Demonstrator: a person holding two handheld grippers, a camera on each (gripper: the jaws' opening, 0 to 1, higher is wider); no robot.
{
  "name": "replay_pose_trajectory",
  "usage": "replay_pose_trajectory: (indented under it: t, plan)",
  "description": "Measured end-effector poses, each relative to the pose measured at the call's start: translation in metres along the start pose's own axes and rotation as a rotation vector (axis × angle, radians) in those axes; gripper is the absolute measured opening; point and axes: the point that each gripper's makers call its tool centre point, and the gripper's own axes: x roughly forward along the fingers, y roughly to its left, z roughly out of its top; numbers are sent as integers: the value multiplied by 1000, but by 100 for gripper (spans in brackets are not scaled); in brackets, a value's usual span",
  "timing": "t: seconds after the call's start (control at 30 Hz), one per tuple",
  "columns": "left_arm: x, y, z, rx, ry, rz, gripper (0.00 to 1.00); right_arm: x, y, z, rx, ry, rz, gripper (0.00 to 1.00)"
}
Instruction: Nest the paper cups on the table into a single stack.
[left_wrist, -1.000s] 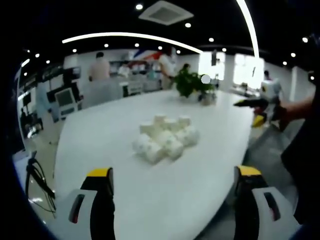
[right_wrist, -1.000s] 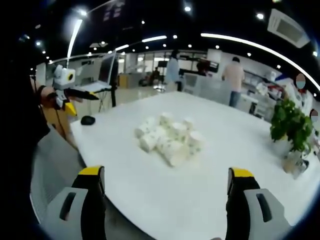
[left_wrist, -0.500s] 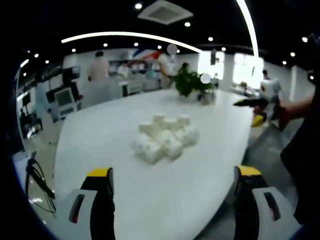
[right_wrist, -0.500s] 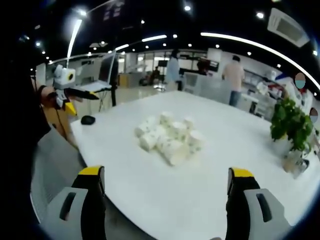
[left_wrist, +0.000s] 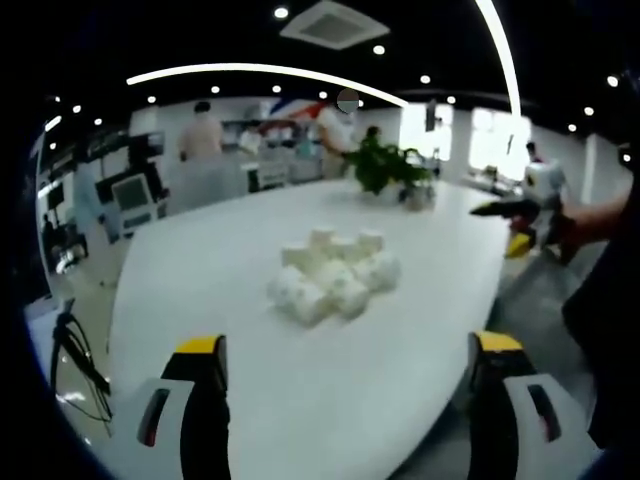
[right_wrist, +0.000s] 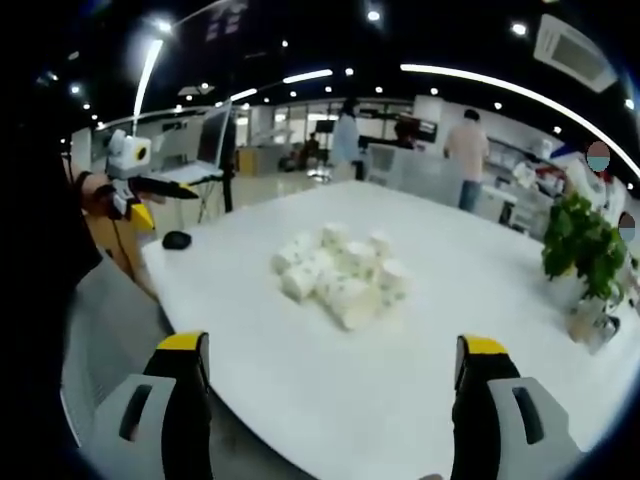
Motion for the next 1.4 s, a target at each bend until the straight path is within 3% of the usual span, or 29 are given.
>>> replay_pose_trajectory:
  t: [1.4]
  plan:
    - [-3, 1, 0, -3, 12, 5, 98, 11, 4, 10, -16, -13, 37, 100]
